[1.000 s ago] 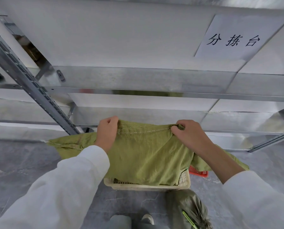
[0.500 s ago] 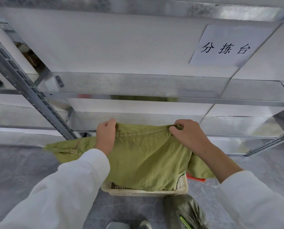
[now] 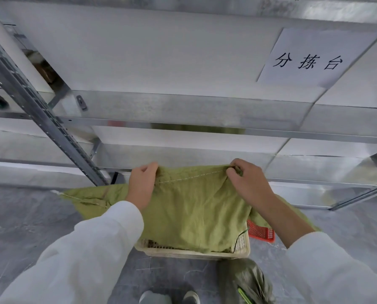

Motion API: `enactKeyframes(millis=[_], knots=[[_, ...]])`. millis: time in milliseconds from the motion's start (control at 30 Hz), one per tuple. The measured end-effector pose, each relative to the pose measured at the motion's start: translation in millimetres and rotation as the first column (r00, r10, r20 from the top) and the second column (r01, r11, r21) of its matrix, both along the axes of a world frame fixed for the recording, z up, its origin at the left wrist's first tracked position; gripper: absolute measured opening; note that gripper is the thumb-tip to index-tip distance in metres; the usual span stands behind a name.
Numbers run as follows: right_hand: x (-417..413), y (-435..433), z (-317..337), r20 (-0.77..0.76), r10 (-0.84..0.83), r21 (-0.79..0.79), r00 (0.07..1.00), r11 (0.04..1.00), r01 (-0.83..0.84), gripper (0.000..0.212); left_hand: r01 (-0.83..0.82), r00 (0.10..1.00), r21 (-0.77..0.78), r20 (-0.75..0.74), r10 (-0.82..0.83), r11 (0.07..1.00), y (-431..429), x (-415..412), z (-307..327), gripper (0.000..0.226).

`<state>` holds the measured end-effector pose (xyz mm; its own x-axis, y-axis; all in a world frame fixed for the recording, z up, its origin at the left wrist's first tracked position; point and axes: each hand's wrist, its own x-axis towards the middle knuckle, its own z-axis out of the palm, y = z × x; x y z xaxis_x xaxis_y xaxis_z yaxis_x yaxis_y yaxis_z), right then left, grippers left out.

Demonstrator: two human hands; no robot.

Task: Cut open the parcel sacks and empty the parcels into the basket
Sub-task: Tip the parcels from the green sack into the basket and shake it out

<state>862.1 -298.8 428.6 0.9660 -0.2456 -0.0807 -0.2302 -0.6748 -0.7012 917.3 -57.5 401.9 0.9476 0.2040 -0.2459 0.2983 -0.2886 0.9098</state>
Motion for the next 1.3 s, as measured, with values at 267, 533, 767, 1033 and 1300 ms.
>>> enactKeyframes(millis=[267, 533, 767, 1033, 1300], knots=[[0.8, 0.8, 1.2, 0.138, 0.007, 0.06, 0.99, 0.998, -0.015, 0.014, -0.266, 0.963, -0.258, -0.028, 0.268, 0.929, -12.5, 3.1, 6.7, 0.026], [12.1, -5.1, 6.6, 0.245, -0.028, 0.062, 0.969, 0.998, 0.013, 0.013, -0.287, 0.957, -0.299, -0.127, 0.26, 0.91, -17.0, 15.7, 21.5, 0.018], [19.1, -15.9, 22.2, 0.245, -0.009, -0.005, 0.969, 1.0, 0.011, 0.01, -0.295, 0.954, -0.413, -0.077, 0.29, 0.862, -27.8, 8.6, 34.4, 0.017], [20.9, -26.5, 26.7, 0.095, 0.019, -0.063, 0.995, 0.998, -0.013, 0.013, -0.176, 0.984, -0.276, -0.063, 0.165, 0.945, -48.7, 12.2, 49.6, 0.031], [12.0, -13.4, 20.2, 0.336, -0.117, 0.156, 0.935, 0.986, 0.067, 0.013, -0.165, 0.968, -0.49, 0.087, 0.236, 0.856, -38.0, 9.4, 50.8, 0.016]])
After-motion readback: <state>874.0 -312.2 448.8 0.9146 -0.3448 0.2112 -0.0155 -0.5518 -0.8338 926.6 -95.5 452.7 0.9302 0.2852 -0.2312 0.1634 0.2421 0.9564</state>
